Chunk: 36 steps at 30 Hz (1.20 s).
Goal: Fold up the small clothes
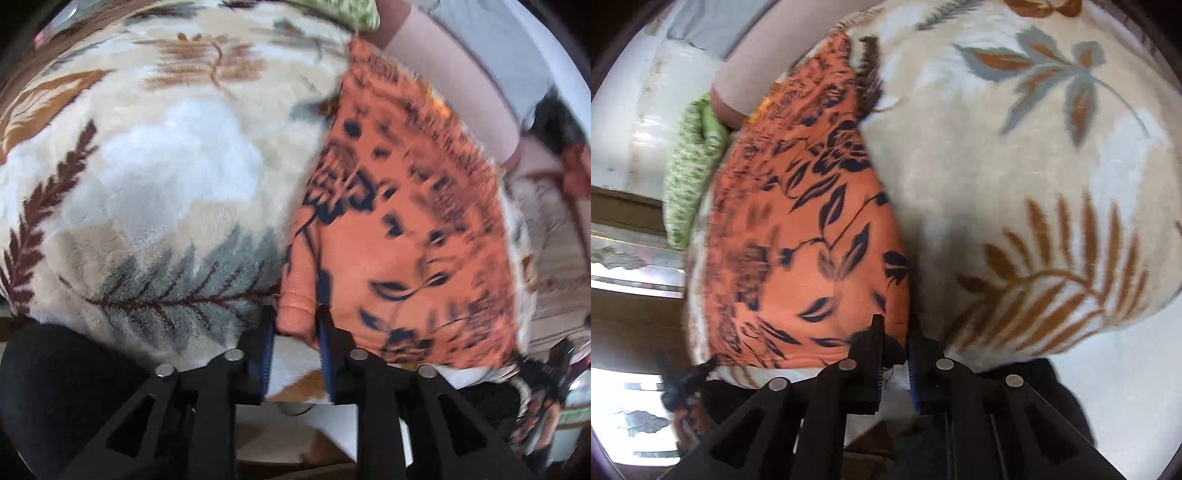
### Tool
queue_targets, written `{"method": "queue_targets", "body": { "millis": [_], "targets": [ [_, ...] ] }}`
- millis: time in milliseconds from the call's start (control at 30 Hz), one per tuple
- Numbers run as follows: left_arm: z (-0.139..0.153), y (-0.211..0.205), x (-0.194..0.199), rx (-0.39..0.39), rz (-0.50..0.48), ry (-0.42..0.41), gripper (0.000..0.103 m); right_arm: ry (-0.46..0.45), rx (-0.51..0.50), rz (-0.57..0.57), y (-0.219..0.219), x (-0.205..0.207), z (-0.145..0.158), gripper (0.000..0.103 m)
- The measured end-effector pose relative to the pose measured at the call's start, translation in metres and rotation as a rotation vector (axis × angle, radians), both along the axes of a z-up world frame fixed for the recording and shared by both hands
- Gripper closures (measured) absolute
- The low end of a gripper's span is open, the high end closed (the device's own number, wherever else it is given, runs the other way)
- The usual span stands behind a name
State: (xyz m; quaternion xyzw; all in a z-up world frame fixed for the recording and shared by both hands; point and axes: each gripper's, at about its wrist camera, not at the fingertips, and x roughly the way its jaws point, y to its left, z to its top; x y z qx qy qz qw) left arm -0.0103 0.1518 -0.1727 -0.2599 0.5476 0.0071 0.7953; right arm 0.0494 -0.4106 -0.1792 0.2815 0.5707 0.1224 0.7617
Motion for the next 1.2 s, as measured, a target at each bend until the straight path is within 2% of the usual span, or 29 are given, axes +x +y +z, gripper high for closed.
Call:
{"method": "queue_targets", "body": {
  "millis": [33, 67, 100, 133, 167, 200, 267, 300, 333, 367, 400, 433, 467, 500, 600, 667, 700, 767, 833, 967, 1000, 1033, 1067, 1100, 1133, 1167, 1200],
  "targets": [
    [0.007, 0.001, -0.002, 0.004, 0.001, -0.036, 0.052, -0.024, -0.009, 0.011, -0.001, -0.001, 0.008, 0.086],
    [0.018, 0.001, -0.003, 0.026, 0.004, -0.090, 0.042, -0.042, -0.016, 0.015, 0.000, 0.000, 0.014, 0.082],
    [0.024, 0.001, -0.003, 0.041, 0.007, -0.119, 0.027, -0.064, -0.027, 0.011, -0.004, 0.000, 0.020, 0.069],
    [0.027, 0.001, -0.001, 0.048, 0.007, -0.144, 0.021, -0.078, -0.037, -0.011, -0.009, 0.002, 0.025, 0.042],
    [0.026, 0.002, 0.001, 0.045, 0.002, -0.155, 0.021, -0.088, -0.038, -0.034, -0.011, 0.005, 0.029, 0.027],
    [0.019, 0.001, 0.004, 0.044, -0.006, -0.139, 0.021, -0.104, -0.037, -0.062, -0.014, 0.007, 0.029, 0.018],
    [0.002, -0.003, 0.013, 0.038, -0.029, -0.088, 0.021, -0.081, -0.025, -0.056, -0.011, 0.014, 0.021, 0.018],
    [-0.009, -0.007, 0.018, 0.047, -0.048, -0.043, 0.026, -0.058, -0.008, -0.043, -0.008, 0.019, 0.013, 0.019],
    [-0.017, -0.011, 0.021, 0.069, -0.059, -0.008, 0.050, -0.043, -0.006, -0.037, -0.005, 0.020, 0.007, 0.022],
    [-0.018, -0.014, 0.019, 0.130, -0.063, 0.004, 0.074, -0.027, -0.009, -0.030, -0.001, 0.019, 0.000, 0.029],
    [-0.015, -0.015, 0.019, 0.163, -0.077, 0.007, 0.083, -0.006, 0.002, -0.023, 0.001, 0.021, -0.005, 0.060],
    [-0.013, -0.013, 0.020, 0.126, -0.094, 0.004, 0.096, 0.022, 0.004, -0.031, 0.002, 0.022, -0.011, 0.082],
    [-0.010, -0.006, 0.019, 0.071, -0.088, 0.006, 0.096, 0.025, -0.006, -0.029, 0.002, 0.020, -0.013, 0.085],
    [-0.005, -0.003, 0.018, 0.066, -0.084, -0.004, 0.096, 0.031, -0.020, -0.011, 0.005, 0.020, -0.013, 0.094],
    [0.017, -0.002, 0.007, 0.061, -0.083, -0.072, 0.096, -0.036, -0.017, -0.019, 0.009, 0.011, 0.011, 0.095],
    [0.019, -0.006, 0.003, 0.055, -0.083, -0.078, 0.096, -0.075, 0.000, -0.037, 0.004, 0.005, 0.022, 0.095],
    [0.012, -0.006, 0.005, 0.063, -0.083, -0.059, 0.096, -0.071, -0.002, -0.042, 0.002, 0.005, 0.022, 0.095],
    [-0.013, 0.004, 0.008, 0.035, -0.066, 0.012, 0.096, -0.007, -0.030, -0.037, 0.000, 0.012, 0.002, 0.095],
    [-0.015, 0.004, 0.005, 0.011, -0.052, 0.011, 0.096, 0.045, -0.006, -0.009, 0.002, 0.016, -0.016, 0.095],
    [-0.006, 0.001, 0.004, 0.047, -0.095, -0.022, 0.092, -0.009, 0.017, -0.025, 0.002, 0.014, -0.005, 0.090],
    [-0.006, 0.002, 0.004, 0.053, -0.094, -0.023, 0.089, -0.019, 0.027, -0.038, -0.003, 0.015, -0.003, 0.083],
    [-0.008, 0.004, 0.004, 0.054, -0.083, -0.021, 0.075, -0.014, 0.030, -0.049, -0.005, 0.015, -0.003, 0.061],
    [-0.012, 0.001, 0.006, 0.034, -0.079, -0.025, 0.063, 0.003, 0.024, -0.058, -0.008, 0.016, -0.005, 0.044],
    [-0.012, 0.002, 0.005, 0.011, -0.075, -0.036, 0.060, 0.010, 0.019, -0.057, -0.009, 0.013, -0.006, 0.028],
    [-0.012, -0.001, 0.005, 0.016, -0.070, -0.039, 0.060, 0.022, 0.021, -0.031, -0.006, 0.014, -0.009, 0.030],
    [-0.009, -0.002, 0.006, 0.036, -0.077, -0.037, 0.078, 0.028, 0.022, -0.007, -0.003, 0.014, -0.010, 0.033],
    [-0.009, -0.005, 0.008, 0.069, -0.100, -0.024, 0.098, 0.037, 0.012, 0.011, 0.000, 0.017, -0.011, 0.057]
  ]
}}
